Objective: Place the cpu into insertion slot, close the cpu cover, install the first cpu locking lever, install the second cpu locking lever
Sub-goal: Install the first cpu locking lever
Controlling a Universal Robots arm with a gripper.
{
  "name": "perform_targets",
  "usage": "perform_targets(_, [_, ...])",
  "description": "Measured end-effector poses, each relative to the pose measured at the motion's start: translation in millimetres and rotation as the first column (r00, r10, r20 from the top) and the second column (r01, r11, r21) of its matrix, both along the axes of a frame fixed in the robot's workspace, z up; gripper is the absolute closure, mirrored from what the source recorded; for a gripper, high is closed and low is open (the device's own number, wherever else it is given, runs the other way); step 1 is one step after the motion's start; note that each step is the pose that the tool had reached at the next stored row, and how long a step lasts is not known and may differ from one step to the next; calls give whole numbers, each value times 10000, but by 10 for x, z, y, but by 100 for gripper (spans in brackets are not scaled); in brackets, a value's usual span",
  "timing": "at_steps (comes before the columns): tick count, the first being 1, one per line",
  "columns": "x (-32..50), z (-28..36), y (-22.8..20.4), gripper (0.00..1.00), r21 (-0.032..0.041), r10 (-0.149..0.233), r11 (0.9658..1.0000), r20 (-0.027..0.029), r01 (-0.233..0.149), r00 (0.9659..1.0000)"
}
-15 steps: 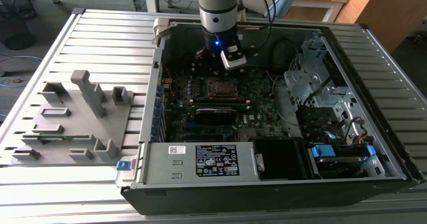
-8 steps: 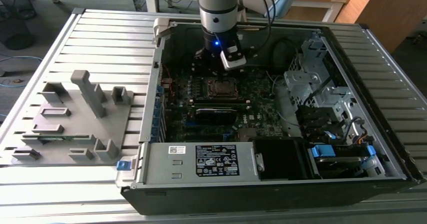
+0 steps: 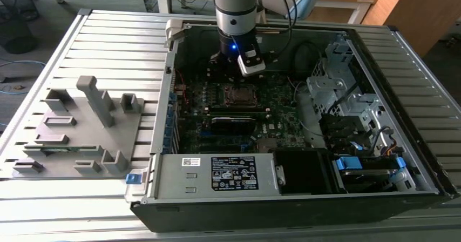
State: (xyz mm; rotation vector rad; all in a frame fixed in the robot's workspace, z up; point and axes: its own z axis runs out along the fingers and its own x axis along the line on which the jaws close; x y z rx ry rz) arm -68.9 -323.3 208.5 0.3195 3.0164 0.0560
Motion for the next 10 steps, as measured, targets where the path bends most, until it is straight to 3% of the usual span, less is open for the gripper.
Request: perform_targets(10, [44, 1, 0, 89, -2, -3, 10000, -1, 3, 10000])
